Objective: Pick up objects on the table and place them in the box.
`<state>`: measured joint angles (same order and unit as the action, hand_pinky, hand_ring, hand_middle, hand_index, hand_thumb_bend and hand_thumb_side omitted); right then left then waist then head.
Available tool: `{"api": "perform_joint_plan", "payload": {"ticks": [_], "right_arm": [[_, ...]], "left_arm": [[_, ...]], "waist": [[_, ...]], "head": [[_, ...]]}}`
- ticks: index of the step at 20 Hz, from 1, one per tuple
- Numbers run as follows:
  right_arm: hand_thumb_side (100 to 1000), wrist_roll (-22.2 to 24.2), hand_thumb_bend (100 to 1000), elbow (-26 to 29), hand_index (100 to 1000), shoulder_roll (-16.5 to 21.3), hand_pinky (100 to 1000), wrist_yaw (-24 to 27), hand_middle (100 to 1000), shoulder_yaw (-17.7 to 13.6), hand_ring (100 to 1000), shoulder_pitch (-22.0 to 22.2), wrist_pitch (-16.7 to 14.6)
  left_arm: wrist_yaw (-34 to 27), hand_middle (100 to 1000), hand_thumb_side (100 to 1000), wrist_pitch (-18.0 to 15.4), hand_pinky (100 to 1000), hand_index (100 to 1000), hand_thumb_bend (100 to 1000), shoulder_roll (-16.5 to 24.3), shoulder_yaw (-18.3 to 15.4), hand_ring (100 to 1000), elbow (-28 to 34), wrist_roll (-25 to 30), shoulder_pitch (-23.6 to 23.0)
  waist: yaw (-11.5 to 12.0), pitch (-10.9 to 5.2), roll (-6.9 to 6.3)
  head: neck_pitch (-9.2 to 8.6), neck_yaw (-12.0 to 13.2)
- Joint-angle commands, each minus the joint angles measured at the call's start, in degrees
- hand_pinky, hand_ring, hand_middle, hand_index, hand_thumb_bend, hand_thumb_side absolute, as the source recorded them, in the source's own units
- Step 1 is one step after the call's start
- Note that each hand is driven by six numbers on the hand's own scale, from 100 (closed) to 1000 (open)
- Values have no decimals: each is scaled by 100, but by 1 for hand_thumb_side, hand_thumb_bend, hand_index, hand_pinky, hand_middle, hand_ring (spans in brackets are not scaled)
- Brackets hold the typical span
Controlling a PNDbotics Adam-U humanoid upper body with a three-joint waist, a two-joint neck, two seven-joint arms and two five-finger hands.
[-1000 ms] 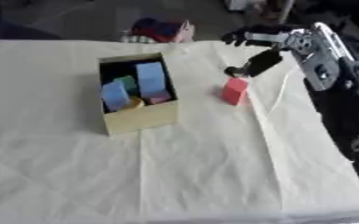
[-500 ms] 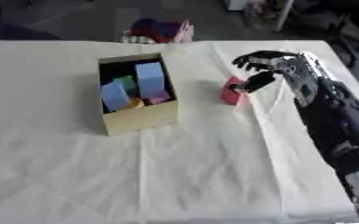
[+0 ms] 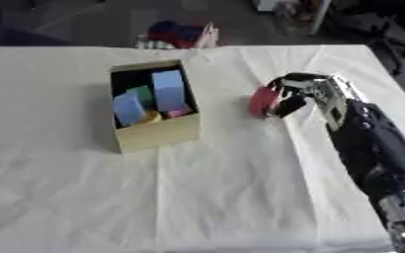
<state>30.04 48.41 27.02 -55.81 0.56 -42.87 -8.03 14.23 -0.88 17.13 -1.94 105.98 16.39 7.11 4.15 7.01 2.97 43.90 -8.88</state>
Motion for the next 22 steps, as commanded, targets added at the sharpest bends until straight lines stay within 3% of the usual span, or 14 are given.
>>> {"api": "perform_joint_plan", "payload": {"ticks": [1, 2, 6, 11, 17, 22], "right_arm": [[363, -574, 195, 99, 704, 97, 796, -210, 507, -67, 725, -133, 67], [311, -776, 202, 125, 668, 89, 786, -251, 473, -65, 703, -140, 84], [287, -1379, 163, 325, 627, 47, 769, -144, 425, -70, 661, -234, 71], [281, -1587, 134, 921, 618, -76, 761, 564, 408, 71, 634, -554, -140], [292, -1180, 115, 1676, 618, -260, 761, 1594, 407, 564, 629, -745, -473], [313, -410, 106, 2059, 630, -320, 771, 2169, 426, 1099, 655, -686, -687]], "left_arm": [[11, 662, 652, -11, 852, 842, 171, 51, -50, 666, 85, -19, 33], [10, 662, 654, -11, 852, 842, 169, 49, -49, 667, 85, -19, 31], [7, 662, 655, -11, 852, 842, 167, 45, -46, 667, 87, -14, 26], [-1, 662, 656, -11, 852, 842, 166, 35, -41, 668, 89, -8, 27], [-9, 663, 655, -13, 852, 842, 167, 19, -35, 669, 93, 3, 31], [-13, 663, 656, -11, 853, 842, 167, 19, -27, 670, 94, 9, 29]], "waist": [[0, -172, -98], [-1, -172, -96], [0, -173, -90], [13, -177, -89], [44, -178, -96], [57, -173, -78]], "head": [[21, -19], [21, -21], [21, -23], [21, -30], [21, -51], [21, -51]]}}
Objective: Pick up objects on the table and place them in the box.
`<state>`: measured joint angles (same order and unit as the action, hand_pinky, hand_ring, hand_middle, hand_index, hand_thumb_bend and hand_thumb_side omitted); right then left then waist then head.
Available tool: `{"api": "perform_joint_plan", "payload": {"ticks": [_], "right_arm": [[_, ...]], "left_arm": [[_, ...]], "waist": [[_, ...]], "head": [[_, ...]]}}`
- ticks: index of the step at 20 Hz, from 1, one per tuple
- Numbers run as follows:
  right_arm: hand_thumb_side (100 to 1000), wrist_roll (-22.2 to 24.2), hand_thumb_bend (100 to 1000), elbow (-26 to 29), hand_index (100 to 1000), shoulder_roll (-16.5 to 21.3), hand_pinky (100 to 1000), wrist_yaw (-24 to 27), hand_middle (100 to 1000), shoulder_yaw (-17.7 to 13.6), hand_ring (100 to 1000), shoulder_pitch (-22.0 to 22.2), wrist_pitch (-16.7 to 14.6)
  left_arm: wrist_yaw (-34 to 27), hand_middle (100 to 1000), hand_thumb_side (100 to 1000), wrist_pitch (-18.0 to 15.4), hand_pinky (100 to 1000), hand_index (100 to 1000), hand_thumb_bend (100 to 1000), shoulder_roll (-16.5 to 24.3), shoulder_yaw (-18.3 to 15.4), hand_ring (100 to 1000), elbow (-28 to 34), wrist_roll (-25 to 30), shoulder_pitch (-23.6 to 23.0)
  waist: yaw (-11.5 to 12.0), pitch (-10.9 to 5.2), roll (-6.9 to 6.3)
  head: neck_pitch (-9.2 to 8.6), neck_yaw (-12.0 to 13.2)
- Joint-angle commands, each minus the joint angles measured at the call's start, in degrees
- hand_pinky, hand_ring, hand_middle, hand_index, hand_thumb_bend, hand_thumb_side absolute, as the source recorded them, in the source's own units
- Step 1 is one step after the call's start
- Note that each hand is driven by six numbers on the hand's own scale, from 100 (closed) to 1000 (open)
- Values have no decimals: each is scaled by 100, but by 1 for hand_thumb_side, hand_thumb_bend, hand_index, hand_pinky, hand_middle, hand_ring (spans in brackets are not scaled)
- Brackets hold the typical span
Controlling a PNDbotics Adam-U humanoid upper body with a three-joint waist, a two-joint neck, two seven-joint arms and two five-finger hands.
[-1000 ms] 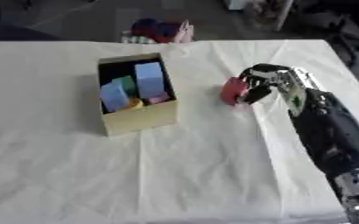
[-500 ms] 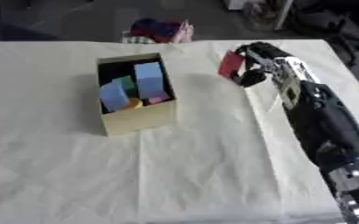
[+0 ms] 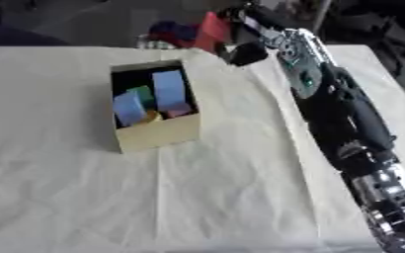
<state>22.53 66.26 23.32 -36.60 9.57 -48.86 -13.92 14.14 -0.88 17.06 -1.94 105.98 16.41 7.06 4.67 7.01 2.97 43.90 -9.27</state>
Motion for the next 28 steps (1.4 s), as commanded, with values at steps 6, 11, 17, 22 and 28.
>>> {"api": "perform_joint_plan", "payload": {"ticks": [6, 11, 17, 22, 28], "right_arm": [[330, 1321, 110, 527, 646, 8, 788, 366, 455, 695, 695, -71, -359], [386, 1966, 168, 504, 735, -28, 811, 134, 555, 966, 758, -72, -585], [542, 1839, 385, 483, 898, -91, 833, -946, 726, 972, 822, -89, -795], [569, 1225, 425, 721, 956, -49, 842, -1554, 793, 723, 845, -29, -664], [480, 501, 342, 1344, 953, 125, 842, -1731, 801, 285, 835, 180, -406]], "left_arm": [[-5, 664, 656, -11, 853, 841, 165, 23, -17, 670, 97, 21, 41], [-3, 664, 656, -10, 853, 841, 165, 25, -12, 671, 95, 25, 48], [1, 665, 656, -13, 853, 841, 163, 21, -12, 672, 96, 28, 54], [4, 666, 655, -11, 853, 841, 162, 13, -12, 673, 96, 24, 55], [5, 666, 656, -4, 853, 841, 160, 1, -23, 674, 93, 12, 50]], "waist": [[20, -172, -72], [23, -175, -69], [19, -177, -79], [2, -183, -76], [-21, -184, -73]], "head": [[21, -29], [21, -38], [21, -31], [21, -21], [21, 10]]}}
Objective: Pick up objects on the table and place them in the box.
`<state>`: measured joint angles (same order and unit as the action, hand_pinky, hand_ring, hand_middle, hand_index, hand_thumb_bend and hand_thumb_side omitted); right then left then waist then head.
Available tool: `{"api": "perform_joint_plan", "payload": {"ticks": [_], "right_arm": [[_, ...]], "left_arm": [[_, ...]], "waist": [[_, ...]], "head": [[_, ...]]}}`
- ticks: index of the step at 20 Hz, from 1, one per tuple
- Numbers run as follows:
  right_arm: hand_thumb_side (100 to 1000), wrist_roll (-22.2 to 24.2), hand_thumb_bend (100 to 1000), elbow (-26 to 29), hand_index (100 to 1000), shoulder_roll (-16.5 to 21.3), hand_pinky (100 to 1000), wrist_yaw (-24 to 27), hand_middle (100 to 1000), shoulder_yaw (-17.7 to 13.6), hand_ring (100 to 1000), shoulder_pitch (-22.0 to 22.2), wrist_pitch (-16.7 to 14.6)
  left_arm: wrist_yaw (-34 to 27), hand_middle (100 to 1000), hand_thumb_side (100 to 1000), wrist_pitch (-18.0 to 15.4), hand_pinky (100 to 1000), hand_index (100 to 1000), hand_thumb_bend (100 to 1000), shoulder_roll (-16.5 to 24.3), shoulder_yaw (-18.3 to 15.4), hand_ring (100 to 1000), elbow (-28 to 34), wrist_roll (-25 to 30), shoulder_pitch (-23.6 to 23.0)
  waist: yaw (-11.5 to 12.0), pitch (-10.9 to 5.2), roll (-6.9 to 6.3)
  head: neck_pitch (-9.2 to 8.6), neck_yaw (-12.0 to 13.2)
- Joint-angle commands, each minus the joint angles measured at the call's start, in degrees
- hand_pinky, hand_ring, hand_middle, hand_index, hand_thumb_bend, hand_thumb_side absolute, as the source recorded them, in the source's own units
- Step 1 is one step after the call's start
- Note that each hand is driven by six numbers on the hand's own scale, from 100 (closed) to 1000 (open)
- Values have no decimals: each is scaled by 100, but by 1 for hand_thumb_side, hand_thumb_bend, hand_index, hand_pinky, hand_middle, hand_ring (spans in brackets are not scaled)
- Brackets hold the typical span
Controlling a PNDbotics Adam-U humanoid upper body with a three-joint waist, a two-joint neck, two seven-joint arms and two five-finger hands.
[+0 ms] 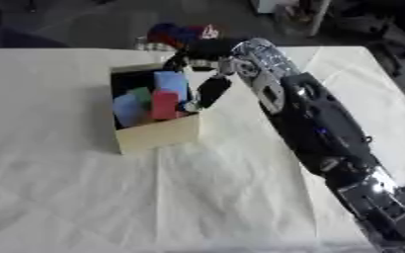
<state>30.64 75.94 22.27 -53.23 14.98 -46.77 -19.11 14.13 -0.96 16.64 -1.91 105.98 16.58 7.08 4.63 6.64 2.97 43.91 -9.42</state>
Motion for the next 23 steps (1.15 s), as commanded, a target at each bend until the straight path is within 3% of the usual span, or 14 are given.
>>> {"api": "perform_joint_plan", "payload": {"ticks": [1, 2, 3, 4, 7, 8, 13, 16, 23], "right_arm": [[459, -500, 316, 540, 951, 274, 838, -35, 797, -368, 825, 51, 195], [445, -709, 291, 702, 949, 317, 835, 50, 794, -487, 816, 151, 293], [416, -911, 102, 855, 946, 364, 831, 176, 789, -586, 805, 257, 399], [409, -1130, 226, 1011, 941, 412, 825, 337, 783, -697, 793, 387, 527], [391, -1763, 167, 1497, 929, 511, 813, 1000, 764, -1036, 764, 920, 944], [384, -1991, 110, 1647, 913, 497, 799, 1289, 738, -1168, 731, 1153, 1082], [405, -3186, 100, 2196, 879, 321, 778, 3318, 684, -1627, 666, 2305, 1436], [427, -3433, 100, 2334, 871, 189, 769, 3959, 673, -1674, 653, 2808, 1398], [451, -3646, 100, 2560, 856, -364, 746, 4629, 645, -1686, 625, 3654, 1295]], "left_arm": [[3, 666, 657, 6, 853, 841, 159, 38, -26, 674, 92, -8, 48], [-1, 666, 656, 8, 853, 841, 159, 33, -25, 674, 92, -11, 49], [-5, 666, 647, 8, 853, 840, 166, 28, -23, 674, 91, -15, 51], [-10, 666, 657, 10, 853, 840, 156, 25, -23, 674, 91, -21, 53], [-18, 666, 656, 24, 853, 839, 154, 13, -34, 674, 91, -68, 57], [-21, 667, 654, 30, 853, 839, 152, 4, -38, 675, 93, -86, 59], [-61, 671, 649, 69, 853, 836, 150, -30, -49, 679, 110, -201, 74], [-103, 676, 646, 82, 854, 834, 147, -63, -39, 683, 119, -252, 71], [-246, 683, 646, 124, 856, 835, 133, -129, 12, 689, 121, -405, 61]], "waist": [[-23, -145, -72], [-32, -143, -70], [-37, -140, -66], [-47, -136, -60], [-79, -121, -37], [-91, -114, -32], [-145, -70, -12], [-177, -43, -16], [-247, 17, -39]], "head": [[21, 34], [21, 48], [21, 60], [21, 84], [21, 187], [21, 227], [21, 410], [21, 513], [21, 795]]}}
